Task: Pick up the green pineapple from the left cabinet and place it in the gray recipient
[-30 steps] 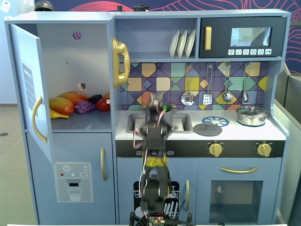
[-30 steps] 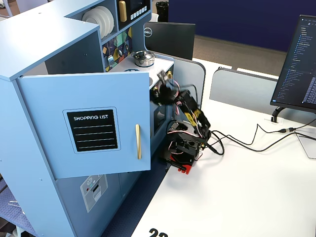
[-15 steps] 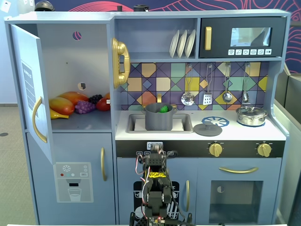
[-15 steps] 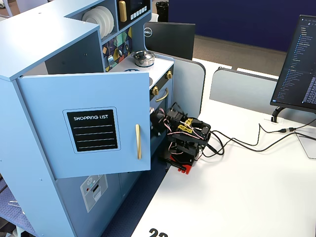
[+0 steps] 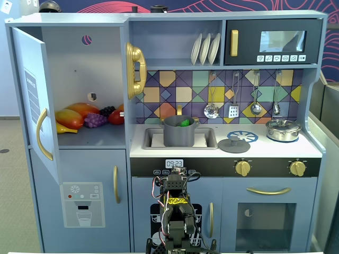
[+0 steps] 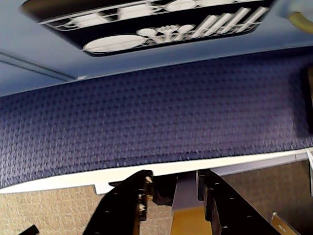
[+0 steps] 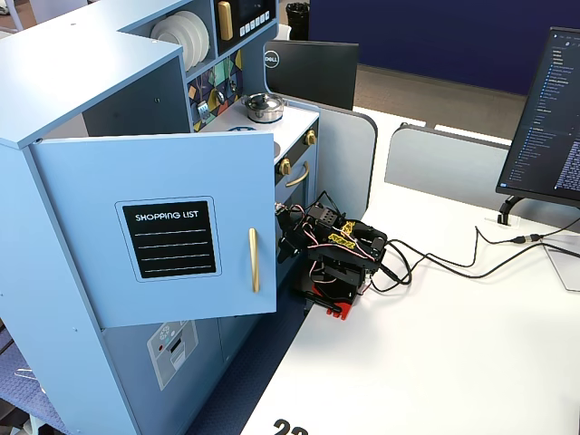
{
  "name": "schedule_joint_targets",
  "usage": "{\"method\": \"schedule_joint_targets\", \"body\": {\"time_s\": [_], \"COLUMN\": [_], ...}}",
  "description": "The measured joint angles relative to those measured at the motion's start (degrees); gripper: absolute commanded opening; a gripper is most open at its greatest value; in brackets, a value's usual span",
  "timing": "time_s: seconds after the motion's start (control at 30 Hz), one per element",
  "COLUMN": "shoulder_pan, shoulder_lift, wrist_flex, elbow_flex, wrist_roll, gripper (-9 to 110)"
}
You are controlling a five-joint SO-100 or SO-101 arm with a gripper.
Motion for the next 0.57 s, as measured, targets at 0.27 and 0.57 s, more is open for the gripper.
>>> {"method": "schedule_joint_targets", "body": {"time_s": [0.27, 0.57], "shoulder_pan": [0.0, 0.0], "shoulder_lift": [0.0, 0.0], "wrist_flex": [0.1, 0.1], "elbow_flex": [0.1, 0.1], "wrist_roll": [-3.4, -3.4], "gripper": [5, 5]}}
